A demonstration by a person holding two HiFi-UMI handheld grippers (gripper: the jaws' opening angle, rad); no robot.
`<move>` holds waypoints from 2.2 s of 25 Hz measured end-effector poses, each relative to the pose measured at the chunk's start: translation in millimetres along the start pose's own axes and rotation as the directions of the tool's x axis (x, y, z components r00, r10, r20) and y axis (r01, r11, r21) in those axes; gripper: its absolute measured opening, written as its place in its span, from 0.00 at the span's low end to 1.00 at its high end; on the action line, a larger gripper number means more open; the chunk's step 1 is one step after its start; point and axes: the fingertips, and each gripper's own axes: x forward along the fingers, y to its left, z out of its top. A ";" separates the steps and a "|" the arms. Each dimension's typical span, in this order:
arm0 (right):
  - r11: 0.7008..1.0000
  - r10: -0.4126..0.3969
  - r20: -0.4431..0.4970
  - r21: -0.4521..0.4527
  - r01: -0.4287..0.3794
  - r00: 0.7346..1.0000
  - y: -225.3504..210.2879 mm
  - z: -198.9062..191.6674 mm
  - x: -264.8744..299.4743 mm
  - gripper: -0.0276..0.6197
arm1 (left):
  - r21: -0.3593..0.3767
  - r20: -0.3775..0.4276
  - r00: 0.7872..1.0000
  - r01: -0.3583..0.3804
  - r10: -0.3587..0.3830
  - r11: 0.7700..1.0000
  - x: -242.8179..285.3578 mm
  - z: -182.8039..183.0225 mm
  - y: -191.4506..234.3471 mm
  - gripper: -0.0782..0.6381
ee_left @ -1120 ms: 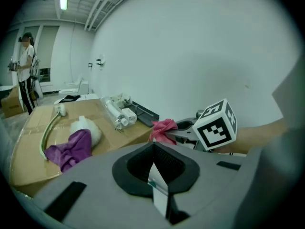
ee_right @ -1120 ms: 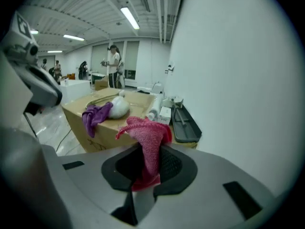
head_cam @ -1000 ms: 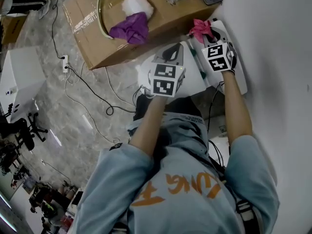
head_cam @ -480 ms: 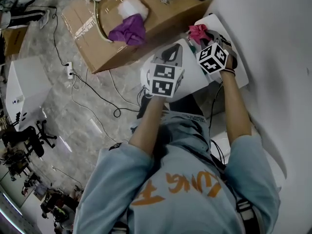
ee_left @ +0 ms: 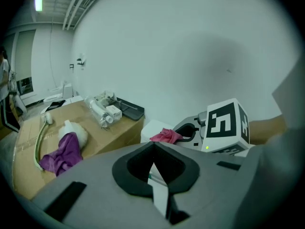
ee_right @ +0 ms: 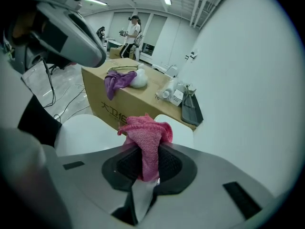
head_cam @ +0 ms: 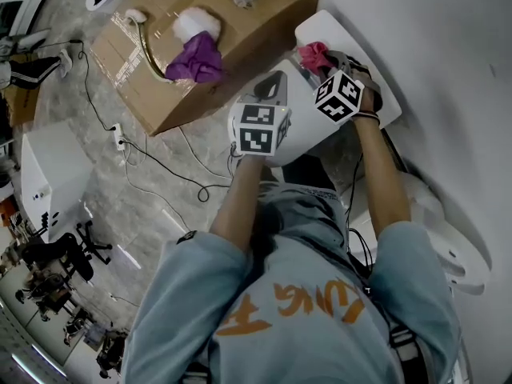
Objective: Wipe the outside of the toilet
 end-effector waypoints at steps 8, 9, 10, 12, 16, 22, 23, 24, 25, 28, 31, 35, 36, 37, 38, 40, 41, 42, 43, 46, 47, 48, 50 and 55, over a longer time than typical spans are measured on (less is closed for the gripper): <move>0.994 -0.013 0.010 0.107 0.011 1.000 8.6 -24.4 -21.5 0.15 | 0.053 -0.030 0.999 0.029 -0.027 0.998 0.4 -2.8 -13.4 0.14; 0.992 -0.019 0.012 0.122 0.017 1.000 9.1 -28.1 -25.0 0.15 | 0.060 -0.033 0.999 0.033 -0.031 0.998 0.6 -2.3 -15.2 0.14; 0.991 -0.023 0.012 0.136 0.021 1.000 9.7 -31.8 -28.3 0.15 | 0.066 -0.036 0.999 0.039 -0.036 0.997 0.7 -2.2 -17.6 0.14; 0.986 -0.029 0.012 0.162 0.027 1.000 11.1 -38.9 -34.3 0.15 | 0.075 -0.042 0.998 0.051 -0.048 0.996 1.2 -3.4 -22.6 0.14; 0.979 -0.031 0.017 0.201 0.027 0.999 13.9 -52.1 -45.3 0.15 | 0.104 -0.060 0.996 0.070 -0.064 0.992 3.7 -8.3 -35.6 0.14; 0.964 -0.044 0.016 0.263 0.038 0.999 21.0 -72.7 -64.4 0.15 | 0.176 -0.105 0.988 0.131 -0.114 0.976 7.5 -15.4 -60.0 0.14; 0.962 -0.047 0.017 0.272 0.041 0.999 21.9 -76.8 -68.0 0.15 | 0.194 -0.112 0.987 0.139 -0.119 0.971 8.0 -17.2 -63.3 0.14; 0.958 -0.052 0.019 0.282 0.045 0.998 22.6 -80.8 -71.7 0.15 | 0.216 -0.120 0.985 0.147 -0.123 0.965 8.3 -18.9 -66.7 0.14; 0.954 -0.058 0.021 0.294 0.049 0.998 23.2 -84.8 -75.6 0.15 | 0.234 -0.127 0.984 0.154 -0.127 0.960 8.7 -20.5 -70.1 0.14; 0.938 -0.078 0.027 0.340 0.064 0.997 25.7 -97.4 -87.6 0.15 | 0.252 -0.142 0.979 0.180 -0.148 0.951 9.5 -24.4 -80.5 0.14; 0.908 -0.096 0.029 0.413 0.076 0.995 28.5 -111.9 -101.2 0.15 | 0.260 -0.156 0.974 0.203 -0.167 0.944 7.9 -28.8 -89.0 0.14; 0.842 -0.123 0.030 0.533 0.089 0.992 29.5 -134.3 -119.7 0.16 | 0.268 -0.170 0.969 0.222 -0.181 0.938 5.8 -35.7 -96.1 0.14; 0.824 -0.131 0.031 0.560 0.092 0.991 30.3 -139.3 -123.2 0.16 | 0.269 -0.174 0.967 0.226 -0.184 0.936 5.5 -38.4 -97.3 0.14; 0.807 -0.140 0.032 0.583 0.095 0.990 31.3 -143.8 -126.3 0.16 | 0.270 -0.178 0.966 0.231 -0.187 0.935 5.2 -41.1 -98.3 0.14; 0.793 -0.148 0.032 0.601 0.099 0.989 32.5 -147.9 -129.3 0.16 | 0.270 -0.181 0.965 0.235 -0.191 0.934 4.7 -43.7 -99.3 0.14; 0.769 -0.161 0.024 0.630 0.110 0.987 35.3 -156.1 -135.8 0.16 | 0.265 -0.187 0.962 0.243 -0.198 0.933 3.6 -48.5 -100.5 0.14; 0.755 -0.165 0.019 0.645 0.114 0.986 37.1 -160.3 -138.8 0.16 | 0.261 -0.189 0.961 0.245 -0.199 0.934 3.2 -50.7 -100.3 0.14; 0.741 -0.170 0.014 0.661 0.119 0.985 38.8 -164.5 -141.5 0.16 | 0.257 -0.190 0.962 0.244 -0.198 0.935 3.0 -52.6 -99.6 0.14; 0.726 -0.177 0.009 0.676 0.124 0.984 40.2 -168.2 -144.1 0.16 | 0.261 -0.192 0.962 0.239 -0.193 0.935 2.7 -54.1 -98.5 0.14; 0.691 -0.209 -0.012 0.706 0.156 0.978 43.6 -176.6 -152.9 0.16 | 0.317 -0.195 0.966 0.225 -0.168 0.921 -1.2 -58.1 -99.1 0.14; 0.680 -0.221 -0.020 0.714 0.169 0.975 44.4 -178.8 -155.8 0.16 | 0.330 -0.194 0.966 0.227 -0.170 0.916 -3.7 -59.7 -101.2 0.14; 0.666 -0.234 -0.026 0.724 0.180 0.972 45.1 -181.0 -157.9 0.16 | 0.332 -0.191 0.966 0.232 -0.176 0.914 -6.4 -61.6 -102.6 0.14; 0.634 -0.244 -0.032 0.751 0.185 0.969 47.6 -185.3 -159.9 0.16 | 0.317 -0.186 0.965 0.237 -0.185 0.918 -10.9 -67.6 -99.4 0.14; 0.538 -0.231 -0.003 0.833 0.130 0.973 59.2 -183.7 -169.7 0.16 | 0.248 -0.166 0.969 0.220 -0.182 0.943 -13.6 -81.9 -68.5 0.14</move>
